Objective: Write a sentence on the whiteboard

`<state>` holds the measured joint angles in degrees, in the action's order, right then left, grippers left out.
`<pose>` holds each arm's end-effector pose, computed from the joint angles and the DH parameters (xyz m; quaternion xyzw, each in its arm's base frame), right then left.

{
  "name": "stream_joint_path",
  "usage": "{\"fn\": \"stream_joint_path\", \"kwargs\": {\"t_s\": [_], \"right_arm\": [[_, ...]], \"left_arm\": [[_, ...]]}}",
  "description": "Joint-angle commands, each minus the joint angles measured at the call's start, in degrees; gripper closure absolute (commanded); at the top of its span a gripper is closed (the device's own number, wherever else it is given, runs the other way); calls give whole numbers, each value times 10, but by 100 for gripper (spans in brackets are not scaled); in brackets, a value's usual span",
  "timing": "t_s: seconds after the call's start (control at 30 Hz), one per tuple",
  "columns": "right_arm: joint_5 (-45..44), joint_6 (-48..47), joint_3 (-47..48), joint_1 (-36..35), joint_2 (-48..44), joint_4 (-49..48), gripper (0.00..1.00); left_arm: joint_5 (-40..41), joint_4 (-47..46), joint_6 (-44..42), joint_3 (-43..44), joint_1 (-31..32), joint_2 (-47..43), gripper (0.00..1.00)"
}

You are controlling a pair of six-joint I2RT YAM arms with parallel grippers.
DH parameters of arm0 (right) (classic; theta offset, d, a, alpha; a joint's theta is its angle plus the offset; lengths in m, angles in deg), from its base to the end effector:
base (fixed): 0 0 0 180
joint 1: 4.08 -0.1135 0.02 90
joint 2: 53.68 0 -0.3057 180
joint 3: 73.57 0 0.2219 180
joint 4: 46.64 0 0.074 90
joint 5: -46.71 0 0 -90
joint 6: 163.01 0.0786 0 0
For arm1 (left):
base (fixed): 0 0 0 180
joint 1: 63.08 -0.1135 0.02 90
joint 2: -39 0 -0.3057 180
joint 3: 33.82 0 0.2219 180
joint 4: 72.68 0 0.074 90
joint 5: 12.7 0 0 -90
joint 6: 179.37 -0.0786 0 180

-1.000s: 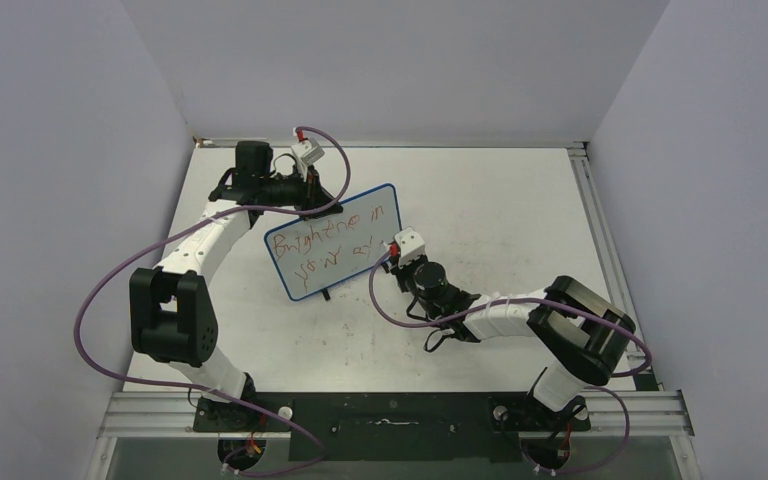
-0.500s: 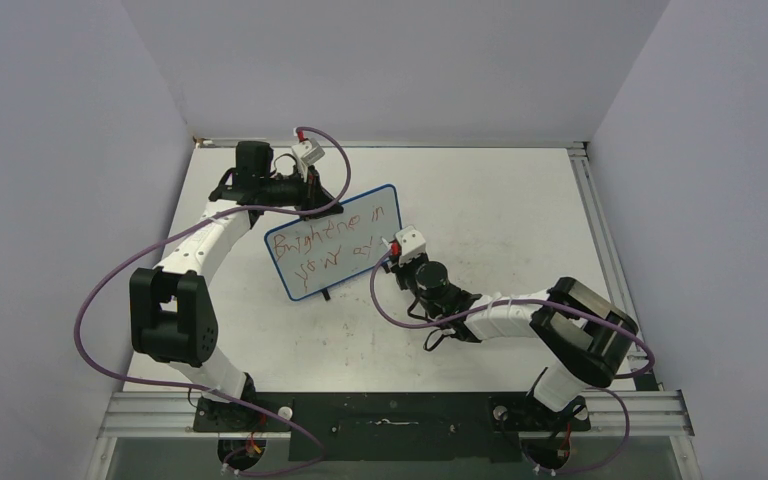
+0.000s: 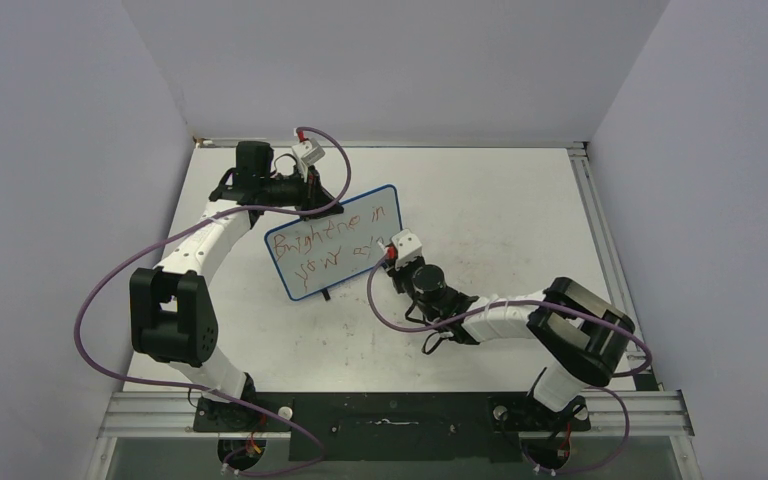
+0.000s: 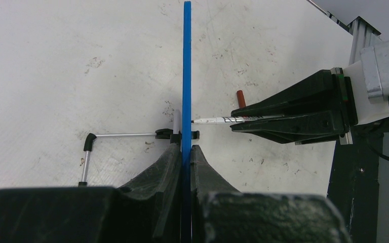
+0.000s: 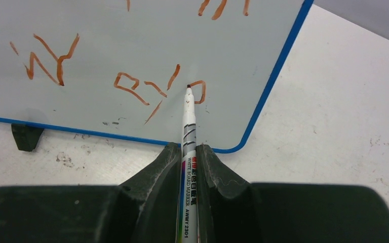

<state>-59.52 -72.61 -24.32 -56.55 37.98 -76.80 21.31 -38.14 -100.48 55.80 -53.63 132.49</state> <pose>0.2238 0.2553 0.2377 -0.2587 0.7314 0.1782 0.6053 0.3370 -0.1221 0.3304 0.3429 0.7458 -0.4170 0.3903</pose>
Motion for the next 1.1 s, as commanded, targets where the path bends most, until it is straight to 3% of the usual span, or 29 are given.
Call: {"fn": "stream_joint_path", "kwargs": {"t_s": [0.0, 1.07], "right_arm": [[-6, 22, 3, -16, 10, -26, 95], [-67, 45, -1, 12, 33, 8, 95]], "left_arm": [[-1, 98, -4, -17, 16, 20, 100], [-3, 97, -3, -18, 15, 18, 100]]}}
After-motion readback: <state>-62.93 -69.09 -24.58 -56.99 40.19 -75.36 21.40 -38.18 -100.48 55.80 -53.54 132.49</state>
